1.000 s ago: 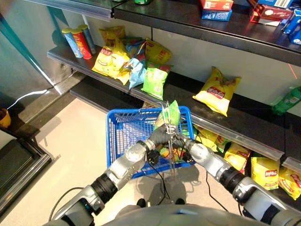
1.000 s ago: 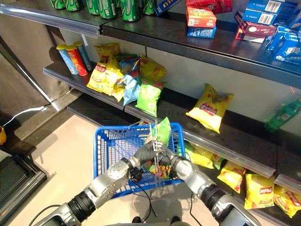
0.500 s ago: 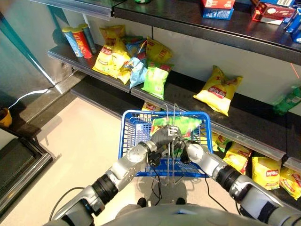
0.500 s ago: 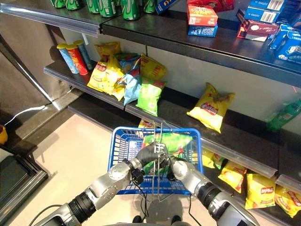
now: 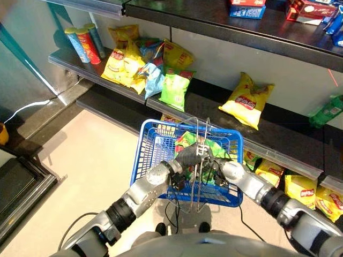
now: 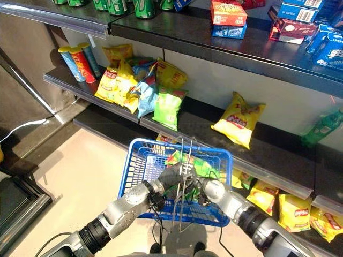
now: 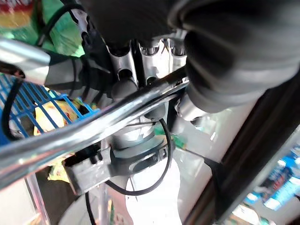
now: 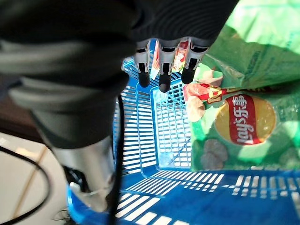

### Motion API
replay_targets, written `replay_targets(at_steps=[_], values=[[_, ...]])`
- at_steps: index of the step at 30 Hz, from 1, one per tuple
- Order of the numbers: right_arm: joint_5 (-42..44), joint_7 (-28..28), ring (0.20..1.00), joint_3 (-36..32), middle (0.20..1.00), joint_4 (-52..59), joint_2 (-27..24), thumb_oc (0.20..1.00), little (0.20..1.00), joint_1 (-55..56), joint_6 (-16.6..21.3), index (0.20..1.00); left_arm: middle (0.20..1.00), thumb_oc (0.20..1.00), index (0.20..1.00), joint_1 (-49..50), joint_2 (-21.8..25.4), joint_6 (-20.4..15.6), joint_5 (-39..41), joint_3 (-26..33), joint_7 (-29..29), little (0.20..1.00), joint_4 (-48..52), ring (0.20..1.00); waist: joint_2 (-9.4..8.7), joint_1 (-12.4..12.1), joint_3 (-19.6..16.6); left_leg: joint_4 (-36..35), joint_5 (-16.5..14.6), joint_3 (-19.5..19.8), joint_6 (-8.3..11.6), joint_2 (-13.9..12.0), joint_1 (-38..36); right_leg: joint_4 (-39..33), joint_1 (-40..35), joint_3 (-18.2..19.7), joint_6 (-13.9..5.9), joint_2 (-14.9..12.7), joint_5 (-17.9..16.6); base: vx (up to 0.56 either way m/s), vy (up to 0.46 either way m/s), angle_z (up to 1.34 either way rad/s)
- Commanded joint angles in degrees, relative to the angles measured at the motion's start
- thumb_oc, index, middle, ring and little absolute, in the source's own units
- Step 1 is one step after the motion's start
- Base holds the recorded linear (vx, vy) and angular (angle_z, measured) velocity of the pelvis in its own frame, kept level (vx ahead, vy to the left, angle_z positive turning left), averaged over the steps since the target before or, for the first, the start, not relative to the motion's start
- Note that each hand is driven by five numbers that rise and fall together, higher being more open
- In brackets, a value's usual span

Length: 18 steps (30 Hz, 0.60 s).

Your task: Pick up the snacks into the basket

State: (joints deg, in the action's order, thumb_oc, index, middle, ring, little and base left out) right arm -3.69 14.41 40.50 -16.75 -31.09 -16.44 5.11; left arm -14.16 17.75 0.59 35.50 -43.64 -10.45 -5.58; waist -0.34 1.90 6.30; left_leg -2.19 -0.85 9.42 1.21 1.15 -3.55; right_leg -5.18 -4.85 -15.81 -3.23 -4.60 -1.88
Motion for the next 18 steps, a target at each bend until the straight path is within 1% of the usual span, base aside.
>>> replay_targets(at_steps=[1,4,9,11,13,15,16,17,18], values=[[4.1,0.05,1.0,-4.29,1.0,4.19,-0.35,1.0,1.0,-1.63,4.91,1.0,0.2,0.2,0.2,-4.31,-3.03,-7.31,-2.75,3.03,-1.17,0.2,3.67,0.2,-3.5,-0.89,-1.81,0.41,-1.95,-0.93,-1.67,4.06,0.37,8.86,-0.85,2.13,-0.86,1.63,9.41,0.02,-0.002,-0.12],[8.13,-0.26,1.0,-10.2,1.0,6.42,-1.98,1.0,1.0,5.14,4.96,1.0,0.2,0.2,0.2,-2.5,-2.02,-8.11,-3.98,6.79,0.03,0.2,3.21,0.2,-3.54,-0.17,-2.36,0.3,-2.12,-1.77,-1.53,3.83,-0.05,8.25,-1.23,2.79,-0.87,1.87,9.2,0.02,-0.004,-0.15],[13.0,-3.47,1.0,-22.27,1.0,7.98,-0.8,1.0,1.0,16.78,5.55,1.0,0.2,0.2,0.2,1.15,-0.03,-9.32,-6.58,14.17,2.23,0.2,2.22,0.2,-3.37,1.6,-2.6,0.84,-2.62,-3.53,-1.17,3.2,-0.64,8.07,-1.26,4.84,-0.71,2.45,9.05,0.0,-0.018,-0.18],[15.06,-3.87,1.0,-26.82,1.0,7.5,0.41,1.0,1.0,20.84,5.83,1.0,0.2,0.2,0.2,3.56,1.66,-10.34,-8.46,18.1,2.53,0.2,1.35,0.2,-3.32,2.51,-2.66,1.38,-2.9,-4.87,-0.95,2.72,-0.62,8.13,-0.89,6.22,-0.74,2.81,8.88,-0.03,-0.042,-0.24],[17.55,-3.52,1.0,-31.97,1.0,9.32,0.63,1.0,1.0,24.71,6.27,1.0,0.2,0.2,0.2,7.36,3.02,-11.05,-9.88,22.41,2.77,0.2,0.62,0.2,-3.28,3.23,-2.94,2.02,-3.24,-6.46,-0.75,2.27,-0.67,8.29,-0.47,7.92,-0.71,3.23,8.69,-0.02,-0.053,-0.35],[21.65,-2.98,1.0,-35.64,1.0,9.82,1.93,1.0,1.0,27.4,6.52,1.0,0.2,0.2,0.2,10.13,4.05,-12.12,-12.35,25.91,3.21,0.2,-0.87,0.2,-3.27,3.93,-3.55,2.87,-3.74,-8.11,-0.6,1.81,-0.62,8.28,-0.07,9.92,-0.54,3.79,8.43,-0.01,-0.053,-0.55],[21.65,-2.98,1.0,-35.65,1.0,9.83,1.93,1.0,1.0,27.41,6.52,1.0,0.2,0.2,0.2,10.13,4.04,-12.12,-12.35,25.91,3.21,0.2,-0.87,0.2,-3.27,3.91,-3.56,2.87,-3.74,-8.13,-0.6,1.81,-0.61,8.28,-0.06,9.94,-0.54,3.79,8.43,-0.02,-0.066,-0.5],[23.22,-2.65,1.0,-39.82,1.0,11.28,2.75,1.0,1.0,29.83,6.9,1.0,0.2,0.2,0.2,13.46,3.63,-12.72,-13.45,30.1,4.09,0.2,-2.34,0.2,-3.2,4.67,-3.66,4.38,-4.27,-9.43,-0.39,1.46,-0.46,8.29,0.09,11.54,-0.28,4.26,8.23,-0.02,-0.076,-0.47],[23.79,-2.57,1.0,-40.89,1.0,11.67,3.18,1.0,1.0,30.26,7.07,1.0,0.2,0.2,0.2,14.61,3.54,-13.02,-13.86,31.74,4.38,0.2,-2.62,0.2,-3.24,4.83,-3.74,5.24,-4.52,-9.81,-0.26,1.36,-0.28,8.21,0.0,12.08,-0.13,4.42,8.17,-0.04,-0.117,-0.55]])
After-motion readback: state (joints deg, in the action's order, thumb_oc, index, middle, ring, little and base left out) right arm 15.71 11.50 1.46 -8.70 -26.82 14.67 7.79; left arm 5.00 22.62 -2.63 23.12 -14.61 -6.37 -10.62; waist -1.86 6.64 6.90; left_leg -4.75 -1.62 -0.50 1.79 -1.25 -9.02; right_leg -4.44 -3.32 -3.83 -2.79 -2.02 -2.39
